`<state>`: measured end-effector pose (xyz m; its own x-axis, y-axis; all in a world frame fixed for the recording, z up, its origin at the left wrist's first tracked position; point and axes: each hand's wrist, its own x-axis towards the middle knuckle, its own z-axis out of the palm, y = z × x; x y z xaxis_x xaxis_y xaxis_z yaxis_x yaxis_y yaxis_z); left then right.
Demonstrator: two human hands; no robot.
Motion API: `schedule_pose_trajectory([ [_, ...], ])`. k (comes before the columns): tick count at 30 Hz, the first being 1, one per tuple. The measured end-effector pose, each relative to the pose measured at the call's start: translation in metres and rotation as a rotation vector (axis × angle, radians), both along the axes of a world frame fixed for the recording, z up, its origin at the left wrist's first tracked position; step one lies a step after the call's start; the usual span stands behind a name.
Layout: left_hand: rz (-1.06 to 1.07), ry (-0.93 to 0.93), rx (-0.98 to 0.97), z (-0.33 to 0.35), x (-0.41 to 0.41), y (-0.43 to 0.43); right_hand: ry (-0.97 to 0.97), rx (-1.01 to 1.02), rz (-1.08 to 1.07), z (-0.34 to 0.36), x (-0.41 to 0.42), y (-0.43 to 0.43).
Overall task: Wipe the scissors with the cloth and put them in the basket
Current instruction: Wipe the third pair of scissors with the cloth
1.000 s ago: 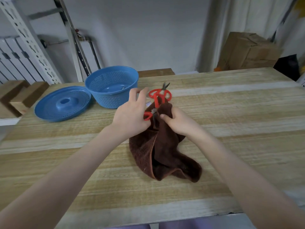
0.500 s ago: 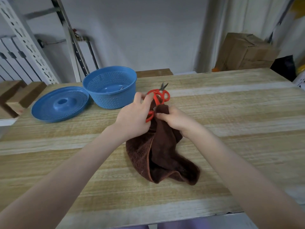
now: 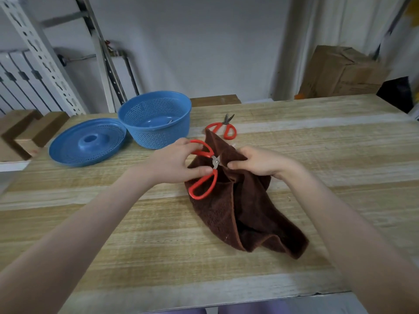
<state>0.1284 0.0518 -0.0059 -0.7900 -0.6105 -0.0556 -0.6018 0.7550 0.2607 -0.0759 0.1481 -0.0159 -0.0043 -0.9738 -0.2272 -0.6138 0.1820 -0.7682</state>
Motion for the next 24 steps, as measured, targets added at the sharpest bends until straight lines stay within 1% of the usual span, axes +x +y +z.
schedule_pose_trajectory([
  [2,0.046,-0.070,-0.179,0.000,-0.002,0.002,0.021,-0.027,0.021,0.004,-0.001,0.002],
  [4,0.081,-0.117,-0.317,-0.003,-0.006,0.004,-0.004,-0.063,0.022,0.009,0.000,0.003],
  [5,0.097,-0.107,-0.375,-0.004,-0.009,0.006,-0.022,-0.084,0.006,0.010,0.000,0.004],
  [8,0.174,0.009,-0.545,-0.005,-0.019,0.010,-0.045,-0.157,-0.094,0.006,0.001,0.000],
  [11,0.191,0.054,-0.597,-0.008,-0.023,0.009,0.057,-0.255,-0.171,0.000,0.007,-0.002],
  [13,0.153,0.145,-0.624,-0.009,-0.022,0.006,0.104,-0.320,-0.261,-0.005,0.009,0.000],
  [15,0.091,0.211,-0.675,-0.011,-0.021,0.004,0.040,-0.343,-0.378,-0.011,0.009,0.000],
  [17,0.052,0.239,-0.733,-0.016,-0.021,0.005,-0.077,-0.296,-0.475,-0.017,0.008,-0.003],
  [19,0.056,0.268,-0.745,-0.019,-0.019,0.006,-0.187,-0.240,-0.597,-0.022,0.001,-0.003],
  [20,0.076,0.278,-0.736,-0.020,-0.017,0.004,-0.203,-0.237,-0.692,-0.023,-0.005,-0.003],
  [22,0.107,0.285,-0.724,-0.022,-0.011,-0.002,-0.189,-0.297,-0.864,-0.021,-0.018,0.000],
  [24,0.093,0.272,-0.742,-0.022,-0.008,-0.007,-0.188,-0.425,-0.893,-0.011,-0.018,0.004],
])
